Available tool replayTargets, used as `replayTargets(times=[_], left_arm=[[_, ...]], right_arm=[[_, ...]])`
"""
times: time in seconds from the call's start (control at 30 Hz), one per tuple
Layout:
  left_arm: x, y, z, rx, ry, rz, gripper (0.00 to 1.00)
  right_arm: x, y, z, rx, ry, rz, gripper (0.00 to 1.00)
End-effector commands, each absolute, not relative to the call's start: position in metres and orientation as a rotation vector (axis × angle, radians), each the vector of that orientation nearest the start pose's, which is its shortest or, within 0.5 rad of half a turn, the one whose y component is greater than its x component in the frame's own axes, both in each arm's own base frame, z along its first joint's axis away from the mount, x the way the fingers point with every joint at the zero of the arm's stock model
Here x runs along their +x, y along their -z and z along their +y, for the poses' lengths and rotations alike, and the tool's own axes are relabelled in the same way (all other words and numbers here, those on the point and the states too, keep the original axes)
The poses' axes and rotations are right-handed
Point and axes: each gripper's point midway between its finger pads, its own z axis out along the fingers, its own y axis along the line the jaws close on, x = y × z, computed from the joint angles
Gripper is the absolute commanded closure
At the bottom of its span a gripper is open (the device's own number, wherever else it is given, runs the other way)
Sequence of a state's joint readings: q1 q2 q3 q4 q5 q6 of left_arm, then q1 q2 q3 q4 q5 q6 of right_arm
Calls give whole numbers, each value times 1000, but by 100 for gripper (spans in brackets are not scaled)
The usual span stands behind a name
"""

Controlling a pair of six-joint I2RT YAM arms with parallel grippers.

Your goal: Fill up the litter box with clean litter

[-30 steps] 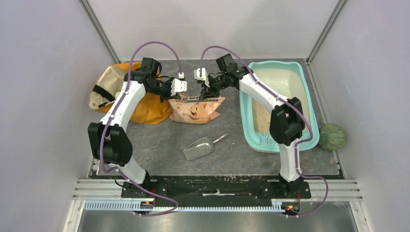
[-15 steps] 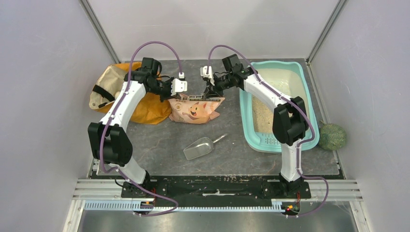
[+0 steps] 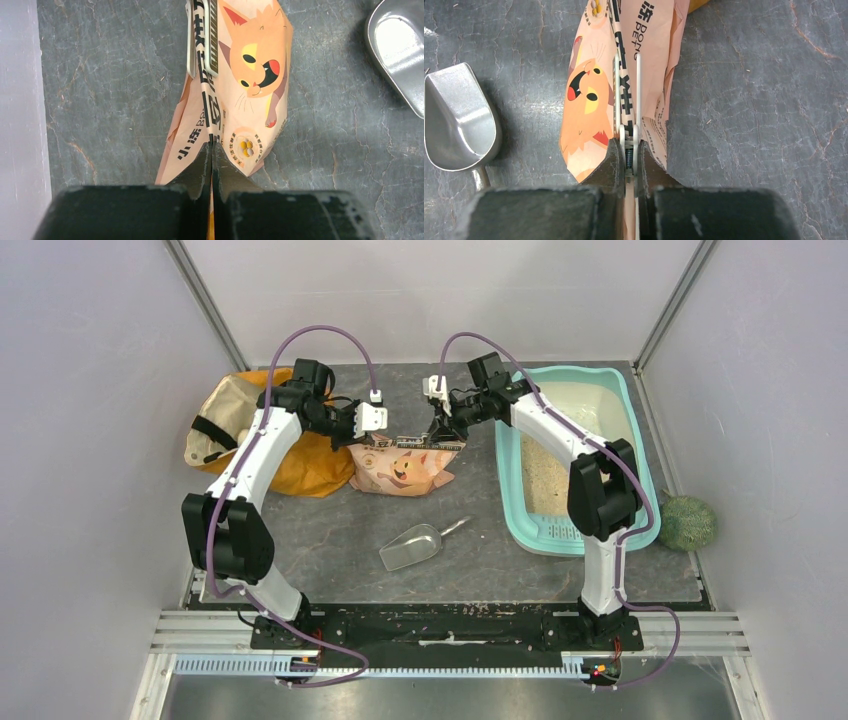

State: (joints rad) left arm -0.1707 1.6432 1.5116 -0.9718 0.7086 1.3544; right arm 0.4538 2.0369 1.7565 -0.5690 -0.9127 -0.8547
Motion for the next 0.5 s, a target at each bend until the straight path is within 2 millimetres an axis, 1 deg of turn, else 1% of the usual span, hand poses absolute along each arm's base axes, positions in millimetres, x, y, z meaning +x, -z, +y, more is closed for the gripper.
replayTargets(times=[0.0, 0.27, 0.47], left_arm=[[371, -201, -148, 1769, 388, 1522, 98], [371, -200, -148, 1770, 389, 1522, 98], [372, -200, -149, 1769, 394, 1519, 98]], right_arm=[[404, -174, 325, -1593, -869, 1433, 100], [411, -169, 320, -1582, -861, 1435, 100], [408, -166, 318, -1583, -872, 1434, 100]])
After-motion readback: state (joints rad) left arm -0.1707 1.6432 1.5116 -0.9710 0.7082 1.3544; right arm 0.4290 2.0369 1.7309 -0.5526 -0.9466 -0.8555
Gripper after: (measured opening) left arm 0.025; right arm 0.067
